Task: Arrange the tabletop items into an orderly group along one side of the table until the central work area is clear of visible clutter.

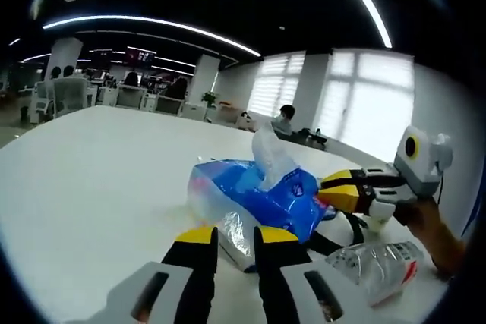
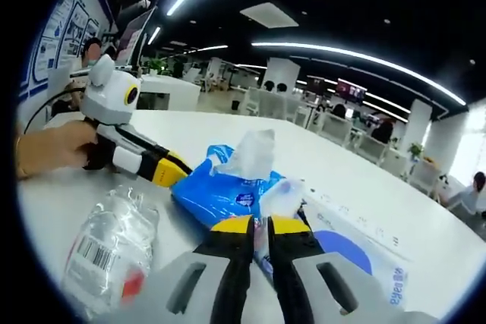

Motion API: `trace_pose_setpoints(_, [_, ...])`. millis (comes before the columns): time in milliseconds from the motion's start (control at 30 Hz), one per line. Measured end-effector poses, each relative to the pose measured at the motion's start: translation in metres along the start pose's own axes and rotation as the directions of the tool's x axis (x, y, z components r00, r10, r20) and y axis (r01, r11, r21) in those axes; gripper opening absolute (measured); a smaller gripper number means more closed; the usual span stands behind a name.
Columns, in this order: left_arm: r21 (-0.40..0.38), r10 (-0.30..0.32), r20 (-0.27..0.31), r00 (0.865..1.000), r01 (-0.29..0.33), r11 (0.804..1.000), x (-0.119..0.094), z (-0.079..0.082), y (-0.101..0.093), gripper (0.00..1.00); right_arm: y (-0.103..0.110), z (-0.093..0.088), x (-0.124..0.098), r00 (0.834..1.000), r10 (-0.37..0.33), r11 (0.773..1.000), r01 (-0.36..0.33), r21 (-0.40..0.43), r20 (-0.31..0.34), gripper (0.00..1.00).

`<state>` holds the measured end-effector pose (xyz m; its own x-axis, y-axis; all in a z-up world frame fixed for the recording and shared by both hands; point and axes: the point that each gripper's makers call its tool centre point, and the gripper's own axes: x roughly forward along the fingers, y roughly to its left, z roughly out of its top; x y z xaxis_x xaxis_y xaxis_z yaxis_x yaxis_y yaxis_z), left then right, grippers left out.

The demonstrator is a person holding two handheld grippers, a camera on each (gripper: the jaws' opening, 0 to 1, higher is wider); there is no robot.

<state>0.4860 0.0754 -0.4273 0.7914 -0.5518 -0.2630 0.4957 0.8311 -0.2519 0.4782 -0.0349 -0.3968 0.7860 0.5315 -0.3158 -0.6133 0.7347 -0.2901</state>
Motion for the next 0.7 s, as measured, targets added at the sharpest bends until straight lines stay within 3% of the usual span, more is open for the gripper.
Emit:
trace_pose_setpoints(167, [0.013, 0.026, -0.006, 1.000, -0.026, 1.000, 0.001, 0.000, 0.002, 0.13, 0.000, -0.001, 0.000, 1.000, -0.005, 1.000, 0.005, -0.002, -0.005, 0.05])
trace_pose_setpoints(333, [0.028, 0.066, 0.005, 0.998, -0.066, 0.997, -0.001, 0.005, 0.008, 0.01, 0.000, -0.001, 0.000, 1.000, -0.006, 1.000, 0.006, 0.006, -0.006, 0.04])
trace_pose_setpoints(600, [0.100, 0.093, 0.027, 0.995, -0.095, 0.990, -0.001, 0.011, 0.006, 0.00, -0.002, 0.005, -0.002, 1.000, -0.019, 0.999, 0.019, -0.026, 0.020, 0.00])
trace_pose_setpoints(700, [0.114, 0.095, 0.047, 0.994, -0.100, 0.988, -0.005, 0.017, 0.004, 0.00, -0.002, 0.006, -0.004, 1.000, -0.014, 1.000, 0.014, 0.003, 0.025, 0.00])
